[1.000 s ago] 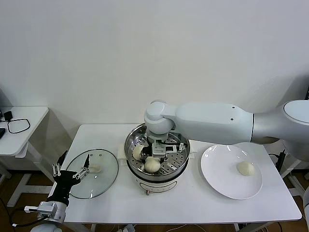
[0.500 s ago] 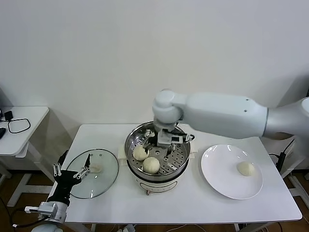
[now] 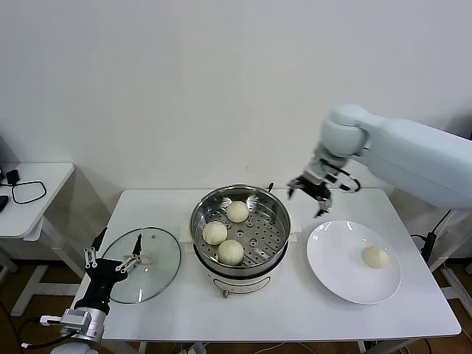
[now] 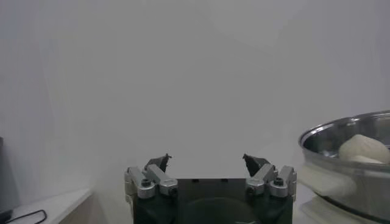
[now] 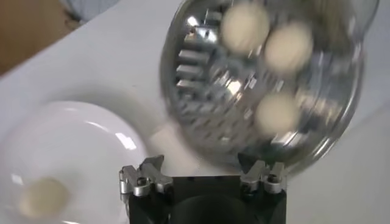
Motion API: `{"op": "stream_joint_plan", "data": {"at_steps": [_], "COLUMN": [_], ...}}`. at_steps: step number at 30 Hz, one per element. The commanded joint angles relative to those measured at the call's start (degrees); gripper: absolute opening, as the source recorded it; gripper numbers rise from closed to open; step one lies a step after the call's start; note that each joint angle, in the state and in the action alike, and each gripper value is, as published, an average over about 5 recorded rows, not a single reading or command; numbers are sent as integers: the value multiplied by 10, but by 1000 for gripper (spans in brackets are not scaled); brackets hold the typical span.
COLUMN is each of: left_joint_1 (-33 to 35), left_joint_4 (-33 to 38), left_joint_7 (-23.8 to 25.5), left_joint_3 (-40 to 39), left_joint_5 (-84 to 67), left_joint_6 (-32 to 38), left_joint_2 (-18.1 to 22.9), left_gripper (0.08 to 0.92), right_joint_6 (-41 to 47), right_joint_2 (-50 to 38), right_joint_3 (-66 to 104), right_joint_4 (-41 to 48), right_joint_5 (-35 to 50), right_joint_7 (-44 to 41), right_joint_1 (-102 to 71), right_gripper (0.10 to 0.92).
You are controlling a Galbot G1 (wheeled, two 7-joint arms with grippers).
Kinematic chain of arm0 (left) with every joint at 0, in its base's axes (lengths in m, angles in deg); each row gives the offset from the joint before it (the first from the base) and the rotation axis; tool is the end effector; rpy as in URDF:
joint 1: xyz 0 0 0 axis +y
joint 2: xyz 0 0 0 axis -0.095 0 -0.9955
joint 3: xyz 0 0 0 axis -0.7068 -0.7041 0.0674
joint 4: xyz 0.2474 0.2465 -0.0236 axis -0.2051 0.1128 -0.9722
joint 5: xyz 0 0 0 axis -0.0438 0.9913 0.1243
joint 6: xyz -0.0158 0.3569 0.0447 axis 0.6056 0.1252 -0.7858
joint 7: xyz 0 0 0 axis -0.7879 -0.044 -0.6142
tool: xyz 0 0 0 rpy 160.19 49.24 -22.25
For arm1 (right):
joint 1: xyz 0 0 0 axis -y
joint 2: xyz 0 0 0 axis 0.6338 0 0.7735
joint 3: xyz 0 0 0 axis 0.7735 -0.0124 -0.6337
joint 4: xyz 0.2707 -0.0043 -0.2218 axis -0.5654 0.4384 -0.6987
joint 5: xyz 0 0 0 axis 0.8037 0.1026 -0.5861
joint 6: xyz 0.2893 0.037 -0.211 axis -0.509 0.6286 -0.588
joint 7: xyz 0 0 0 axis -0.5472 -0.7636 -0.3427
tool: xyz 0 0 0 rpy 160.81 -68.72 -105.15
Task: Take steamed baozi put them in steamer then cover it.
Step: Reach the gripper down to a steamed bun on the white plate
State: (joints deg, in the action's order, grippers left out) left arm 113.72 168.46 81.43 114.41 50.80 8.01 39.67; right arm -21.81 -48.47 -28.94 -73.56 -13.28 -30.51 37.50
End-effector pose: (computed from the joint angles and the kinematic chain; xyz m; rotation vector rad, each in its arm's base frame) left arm 0.1836 0.0973 -0.2903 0.0655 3.0736 0.3822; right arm 0.5338 -0.0758 -0.0354 1.6199 -1.0115 1.7423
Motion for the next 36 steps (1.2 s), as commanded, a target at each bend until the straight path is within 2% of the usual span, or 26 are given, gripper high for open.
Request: {"op": "stream_joint_plan", "data": {"at_steps": [1,6,16,36], "left_joint_1": [0,-1,-1,-3], "left_joint_4": [5,7,2,-1], "left_joint_7": [0,0,0,-1], "left_joint_3": [-6,-12,-20,-22], "left_joint_5": [3,5,11,17], "left_joint_6": [0,-1,1,3], "left_joint_2": [-1,-1,1,3], "left_gripper": [823,823,823,823], "right_joint_6": [96,82,59,37], "right_joint_2": [-133,-134,-104,-31], "right_joint_3": [168,254,314,351], "right_joint_4": [62,91,152,213], "right_joint_5": [-68,-121,-192,-248], "right_joint_7": [-9,6,37,78], "right_joint_1": [-223,-313,-370,-403], "right_gripper": [823,823,823,823]}}
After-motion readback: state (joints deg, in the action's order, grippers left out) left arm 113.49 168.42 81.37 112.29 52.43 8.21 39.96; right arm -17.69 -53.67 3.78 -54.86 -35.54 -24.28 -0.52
